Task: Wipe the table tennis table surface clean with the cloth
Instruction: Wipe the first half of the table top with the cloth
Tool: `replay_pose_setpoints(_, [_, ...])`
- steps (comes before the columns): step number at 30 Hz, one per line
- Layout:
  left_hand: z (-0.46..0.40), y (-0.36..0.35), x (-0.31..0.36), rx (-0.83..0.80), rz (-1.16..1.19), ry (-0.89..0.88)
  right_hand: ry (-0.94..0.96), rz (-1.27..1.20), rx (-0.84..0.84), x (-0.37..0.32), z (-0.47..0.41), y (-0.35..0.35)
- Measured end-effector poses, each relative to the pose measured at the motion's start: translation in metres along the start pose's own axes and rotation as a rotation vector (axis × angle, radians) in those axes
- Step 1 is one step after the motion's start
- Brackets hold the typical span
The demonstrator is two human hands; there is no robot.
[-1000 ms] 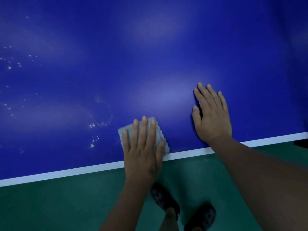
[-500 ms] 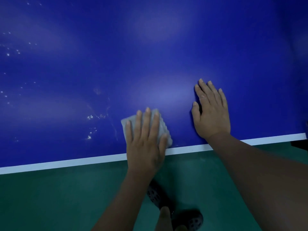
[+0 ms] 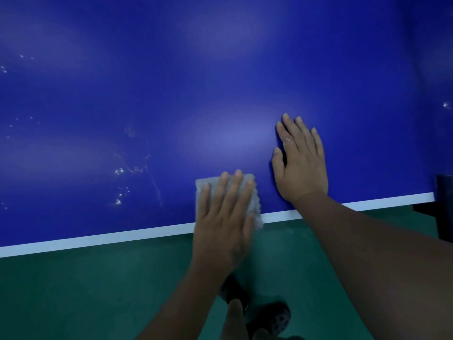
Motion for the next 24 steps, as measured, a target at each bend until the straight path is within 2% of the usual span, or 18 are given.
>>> replay_pose_setpoints(5, [-0.072, 0.021, -0.054, 0.102, 0.007, 0.29, 0.004, -0.001, 0.0, 0.0, 0.0, 0.0])
replay_pose_setpoints(8, [-0.074, 0.016, -0.021, 0.078, 0.017, 0.221, 0.001, -0.002, 0.007, 0.0, 0.001, 0.0])
replay_pose_setpoints(11, [-0.026, 0.005, 0.013, 0.026, 0.03, 0.062, -0.001, -0.007, 0.015, 0.001, 0.0, 0.001])
replay_pose_setpoints(13, [0.003, 0.0, 0.011, 0.007, 0.02, 0.022, -0.001, -0.003, 0.01, 0.001, 0.0, 0.001])
replay_pose_setpoints(16, [0.014, 0.001, -0.026, 0.0, -0.016, 0.094, -0.003, -0.003, -0.01, 0.001, 0.0, -0.001])
replay_pose_setpoints(20, [-0.033, 0.015, -0.071, 0.075, -0.023, 0.296, -0.003, -0.005, -0.012, 0.001, 0.001, 0.0])
replay_pose_setpoints(22, [-0.058, 0.018, -0.064, 0.099, -0.005, 0.352, -0.002, -0.006, -0.007, 0.001, 0.001, 0.0])
replay_pose_setpoints(24, [-0.063, 0.015, -0.037, 0.075, 0.006, 0.314, -0.001, -0.003, -0.013, 0.001, 0.001, -0.001])
Point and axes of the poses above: each hand's wrist, its own z-axis away from the middle knuckle, its own y-axis out of the back of the hand, x = y × z, the point moved 9 cm from there along -z, towards the middle knuckle, and after that the axes turned 10 degrees about y, right-handed, at the moved point
